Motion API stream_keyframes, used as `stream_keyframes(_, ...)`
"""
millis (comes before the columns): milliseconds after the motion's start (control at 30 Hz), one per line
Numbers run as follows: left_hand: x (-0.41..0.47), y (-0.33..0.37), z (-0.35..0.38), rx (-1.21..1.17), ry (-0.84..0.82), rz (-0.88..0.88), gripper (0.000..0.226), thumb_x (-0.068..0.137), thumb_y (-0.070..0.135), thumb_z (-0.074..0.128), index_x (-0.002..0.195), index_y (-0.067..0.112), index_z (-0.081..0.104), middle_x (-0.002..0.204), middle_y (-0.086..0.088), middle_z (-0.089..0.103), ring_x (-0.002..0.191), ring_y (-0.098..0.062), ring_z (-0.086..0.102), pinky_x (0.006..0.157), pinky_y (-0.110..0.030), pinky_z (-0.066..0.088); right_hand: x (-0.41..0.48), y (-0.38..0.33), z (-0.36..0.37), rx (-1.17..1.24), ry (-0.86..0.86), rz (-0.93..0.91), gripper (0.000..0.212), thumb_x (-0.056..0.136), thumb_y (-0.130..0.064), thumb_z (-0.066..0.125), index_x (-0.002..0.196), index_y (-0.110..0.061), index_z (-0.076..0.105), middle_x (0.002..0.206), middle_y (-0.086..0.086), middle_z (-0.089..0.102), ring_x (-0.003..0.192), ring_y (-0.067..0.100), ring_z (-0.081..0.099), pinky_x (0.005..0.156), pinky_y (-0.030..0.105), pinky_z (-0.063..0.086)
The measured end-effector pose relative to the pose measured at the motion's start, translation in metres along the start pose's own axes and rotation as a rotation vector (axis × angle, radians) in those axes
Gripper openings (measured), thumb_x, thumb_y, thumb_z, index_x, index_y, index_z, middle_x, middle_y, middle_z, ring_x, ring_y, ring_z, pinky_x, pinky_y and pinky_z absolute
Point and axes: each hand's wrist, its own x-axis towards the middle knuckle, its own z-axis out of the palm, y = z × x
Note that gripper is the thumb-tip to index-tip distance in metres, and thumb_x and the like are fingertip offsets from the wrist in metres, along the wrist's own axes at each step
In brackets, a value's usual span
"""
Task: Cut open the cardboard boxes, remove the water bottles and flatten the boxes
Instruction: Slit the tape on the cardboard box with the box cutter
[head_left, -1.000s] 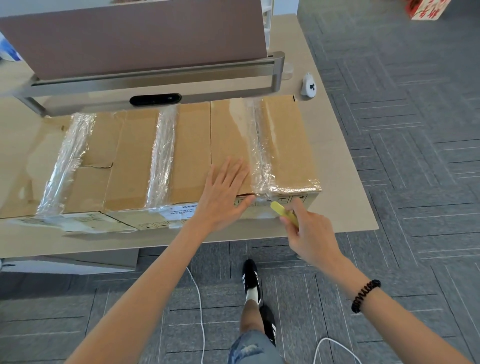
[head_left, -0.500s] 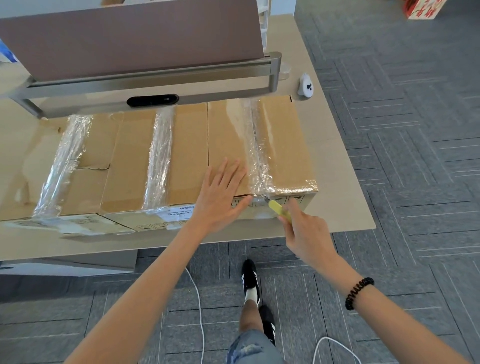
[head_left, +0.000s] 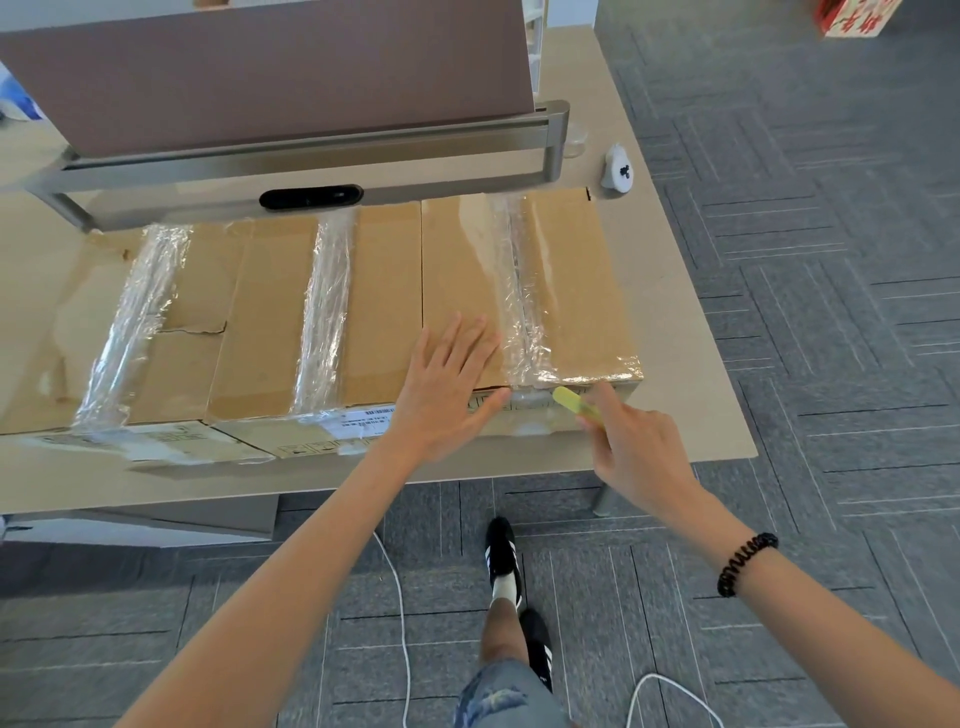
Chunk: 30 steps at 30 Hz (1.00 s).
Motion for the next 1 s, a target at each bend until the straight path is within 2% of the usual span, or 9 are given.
stream_keyframes(67,0.000,0.001,0.000,0.007,0.015,-0.004,0.076,0.096,0.067,0.011,0.157,0.021,0.015,0.165,0.003,0.006,0.152,-0.020,-0.005,0.122,-0.053,0.005,0.000,0.003,0.001,0.008,0.014,0.011,0.014,0.091,-0.013,0.061,0.096,-0.009,0.048,0.046,-0.010,0.042,0.031,0.012,0.037,0.033,0.023,0.023)
stream_keyframes(233,0.001,0.001,0.000,-0.014,0.013,-0.009,0.077,0.096,0.068,0.010,0.157,0.022,0.015,0.165,0.004,0.006,0.152,-0.019,-0.005,0.122,-0.054,0.006,-0.011,0.007,-0.006,0.070,0.012,0.023,0.016,0.090,-0.014,0.063,0.094,-0.012,0.048,0.047,-0.014,0.036,0.031,0.007,0.031,0.036,0.017,0.015)
stream_keyframes(433,0.001,0.001,-0.001,-0.032,0.003,-0.016,0.078,0.094,0.069,0.011,0.157,0.023,0.015,0.165,0.006,0.004,0.152,-0.017,-0.007,0.123,-0.051,0.001,-0.017,0.007,-0.012,0.136,0.104,0.052,0.018,0.090,-0.017,0.065,0.097,-0.013,0.048,0.047,-0.016,0.035,0.031,0.008,0.035,0.032,0.025,0.026)
stream_keyframes(667,0.001,0.000,-0.007,-0.101,-0.035,-0.030,0.076,0.094,0.069,0.012,0.157,0.028,0.009,0.165,0.009,0.002,0.151,-0.013,-0.011,0.123,-0.048,-0.004,0.002,0.003,-0.012,0.138,0.114,0.121,0.015,0.096,-0.026,0.054,0.099,-0.014,0.045,0.050,-0.010,0.044,0.036,0.014,0.043,0.037,0.027,0.031)
stream_keyframes(800,0.003,0.001,-0.009,-0.135,-0.048,-0.052,0.073,0.094,0.066,0.005,0.157,0.028,0.011,0.165,0.009,0.004,0.151,-0.012,-0.010,0.123,-0.047,-0.003,0.015,0.009,-0.014,0.159,0.082,0.144,0.017,0.099,-0.030,0.048,0.103,-0.014,0.044,0.055,-0.006,0.051,0.041,0.015,0.045,0.041,0.027,0.033)
stream_keyframes(900,0.005,0.003,-0.013,-0.206,-0.022,-0.073,0.070,0.096,0.062,0.008,0.154,0.027,0.023,0.163,0.009,0.015,0.152,-0.012,0.000,0.123,-0.042,-0.002,0.030,0.011,-0.017,0.156,0.066,0.137,0.019,0.100,-0.032,0.048,0.104,-0.014,0.044,0.056,-0.007,0.051,0.043,0.017,0.048,0.042,0.029,0.035)
stream_keyframes(1000,0.011,0.003,-0.019,-0.220,0.064,-0.113,0.057,0.100,0.051,0.013,0.141,0.027,0.044,0.152,0.009,0.039,0.142,-0.016,0.030,0.118,-0.042,0.020,0.050,0.014,-0.018,0.165,0.054,0.141,0.019,0.100,-0.032,0.048,0.103,-0.013,0.044,0.055,-0.010,0.046,0.045,0.018,0.048,0.043,0.029,0.033)
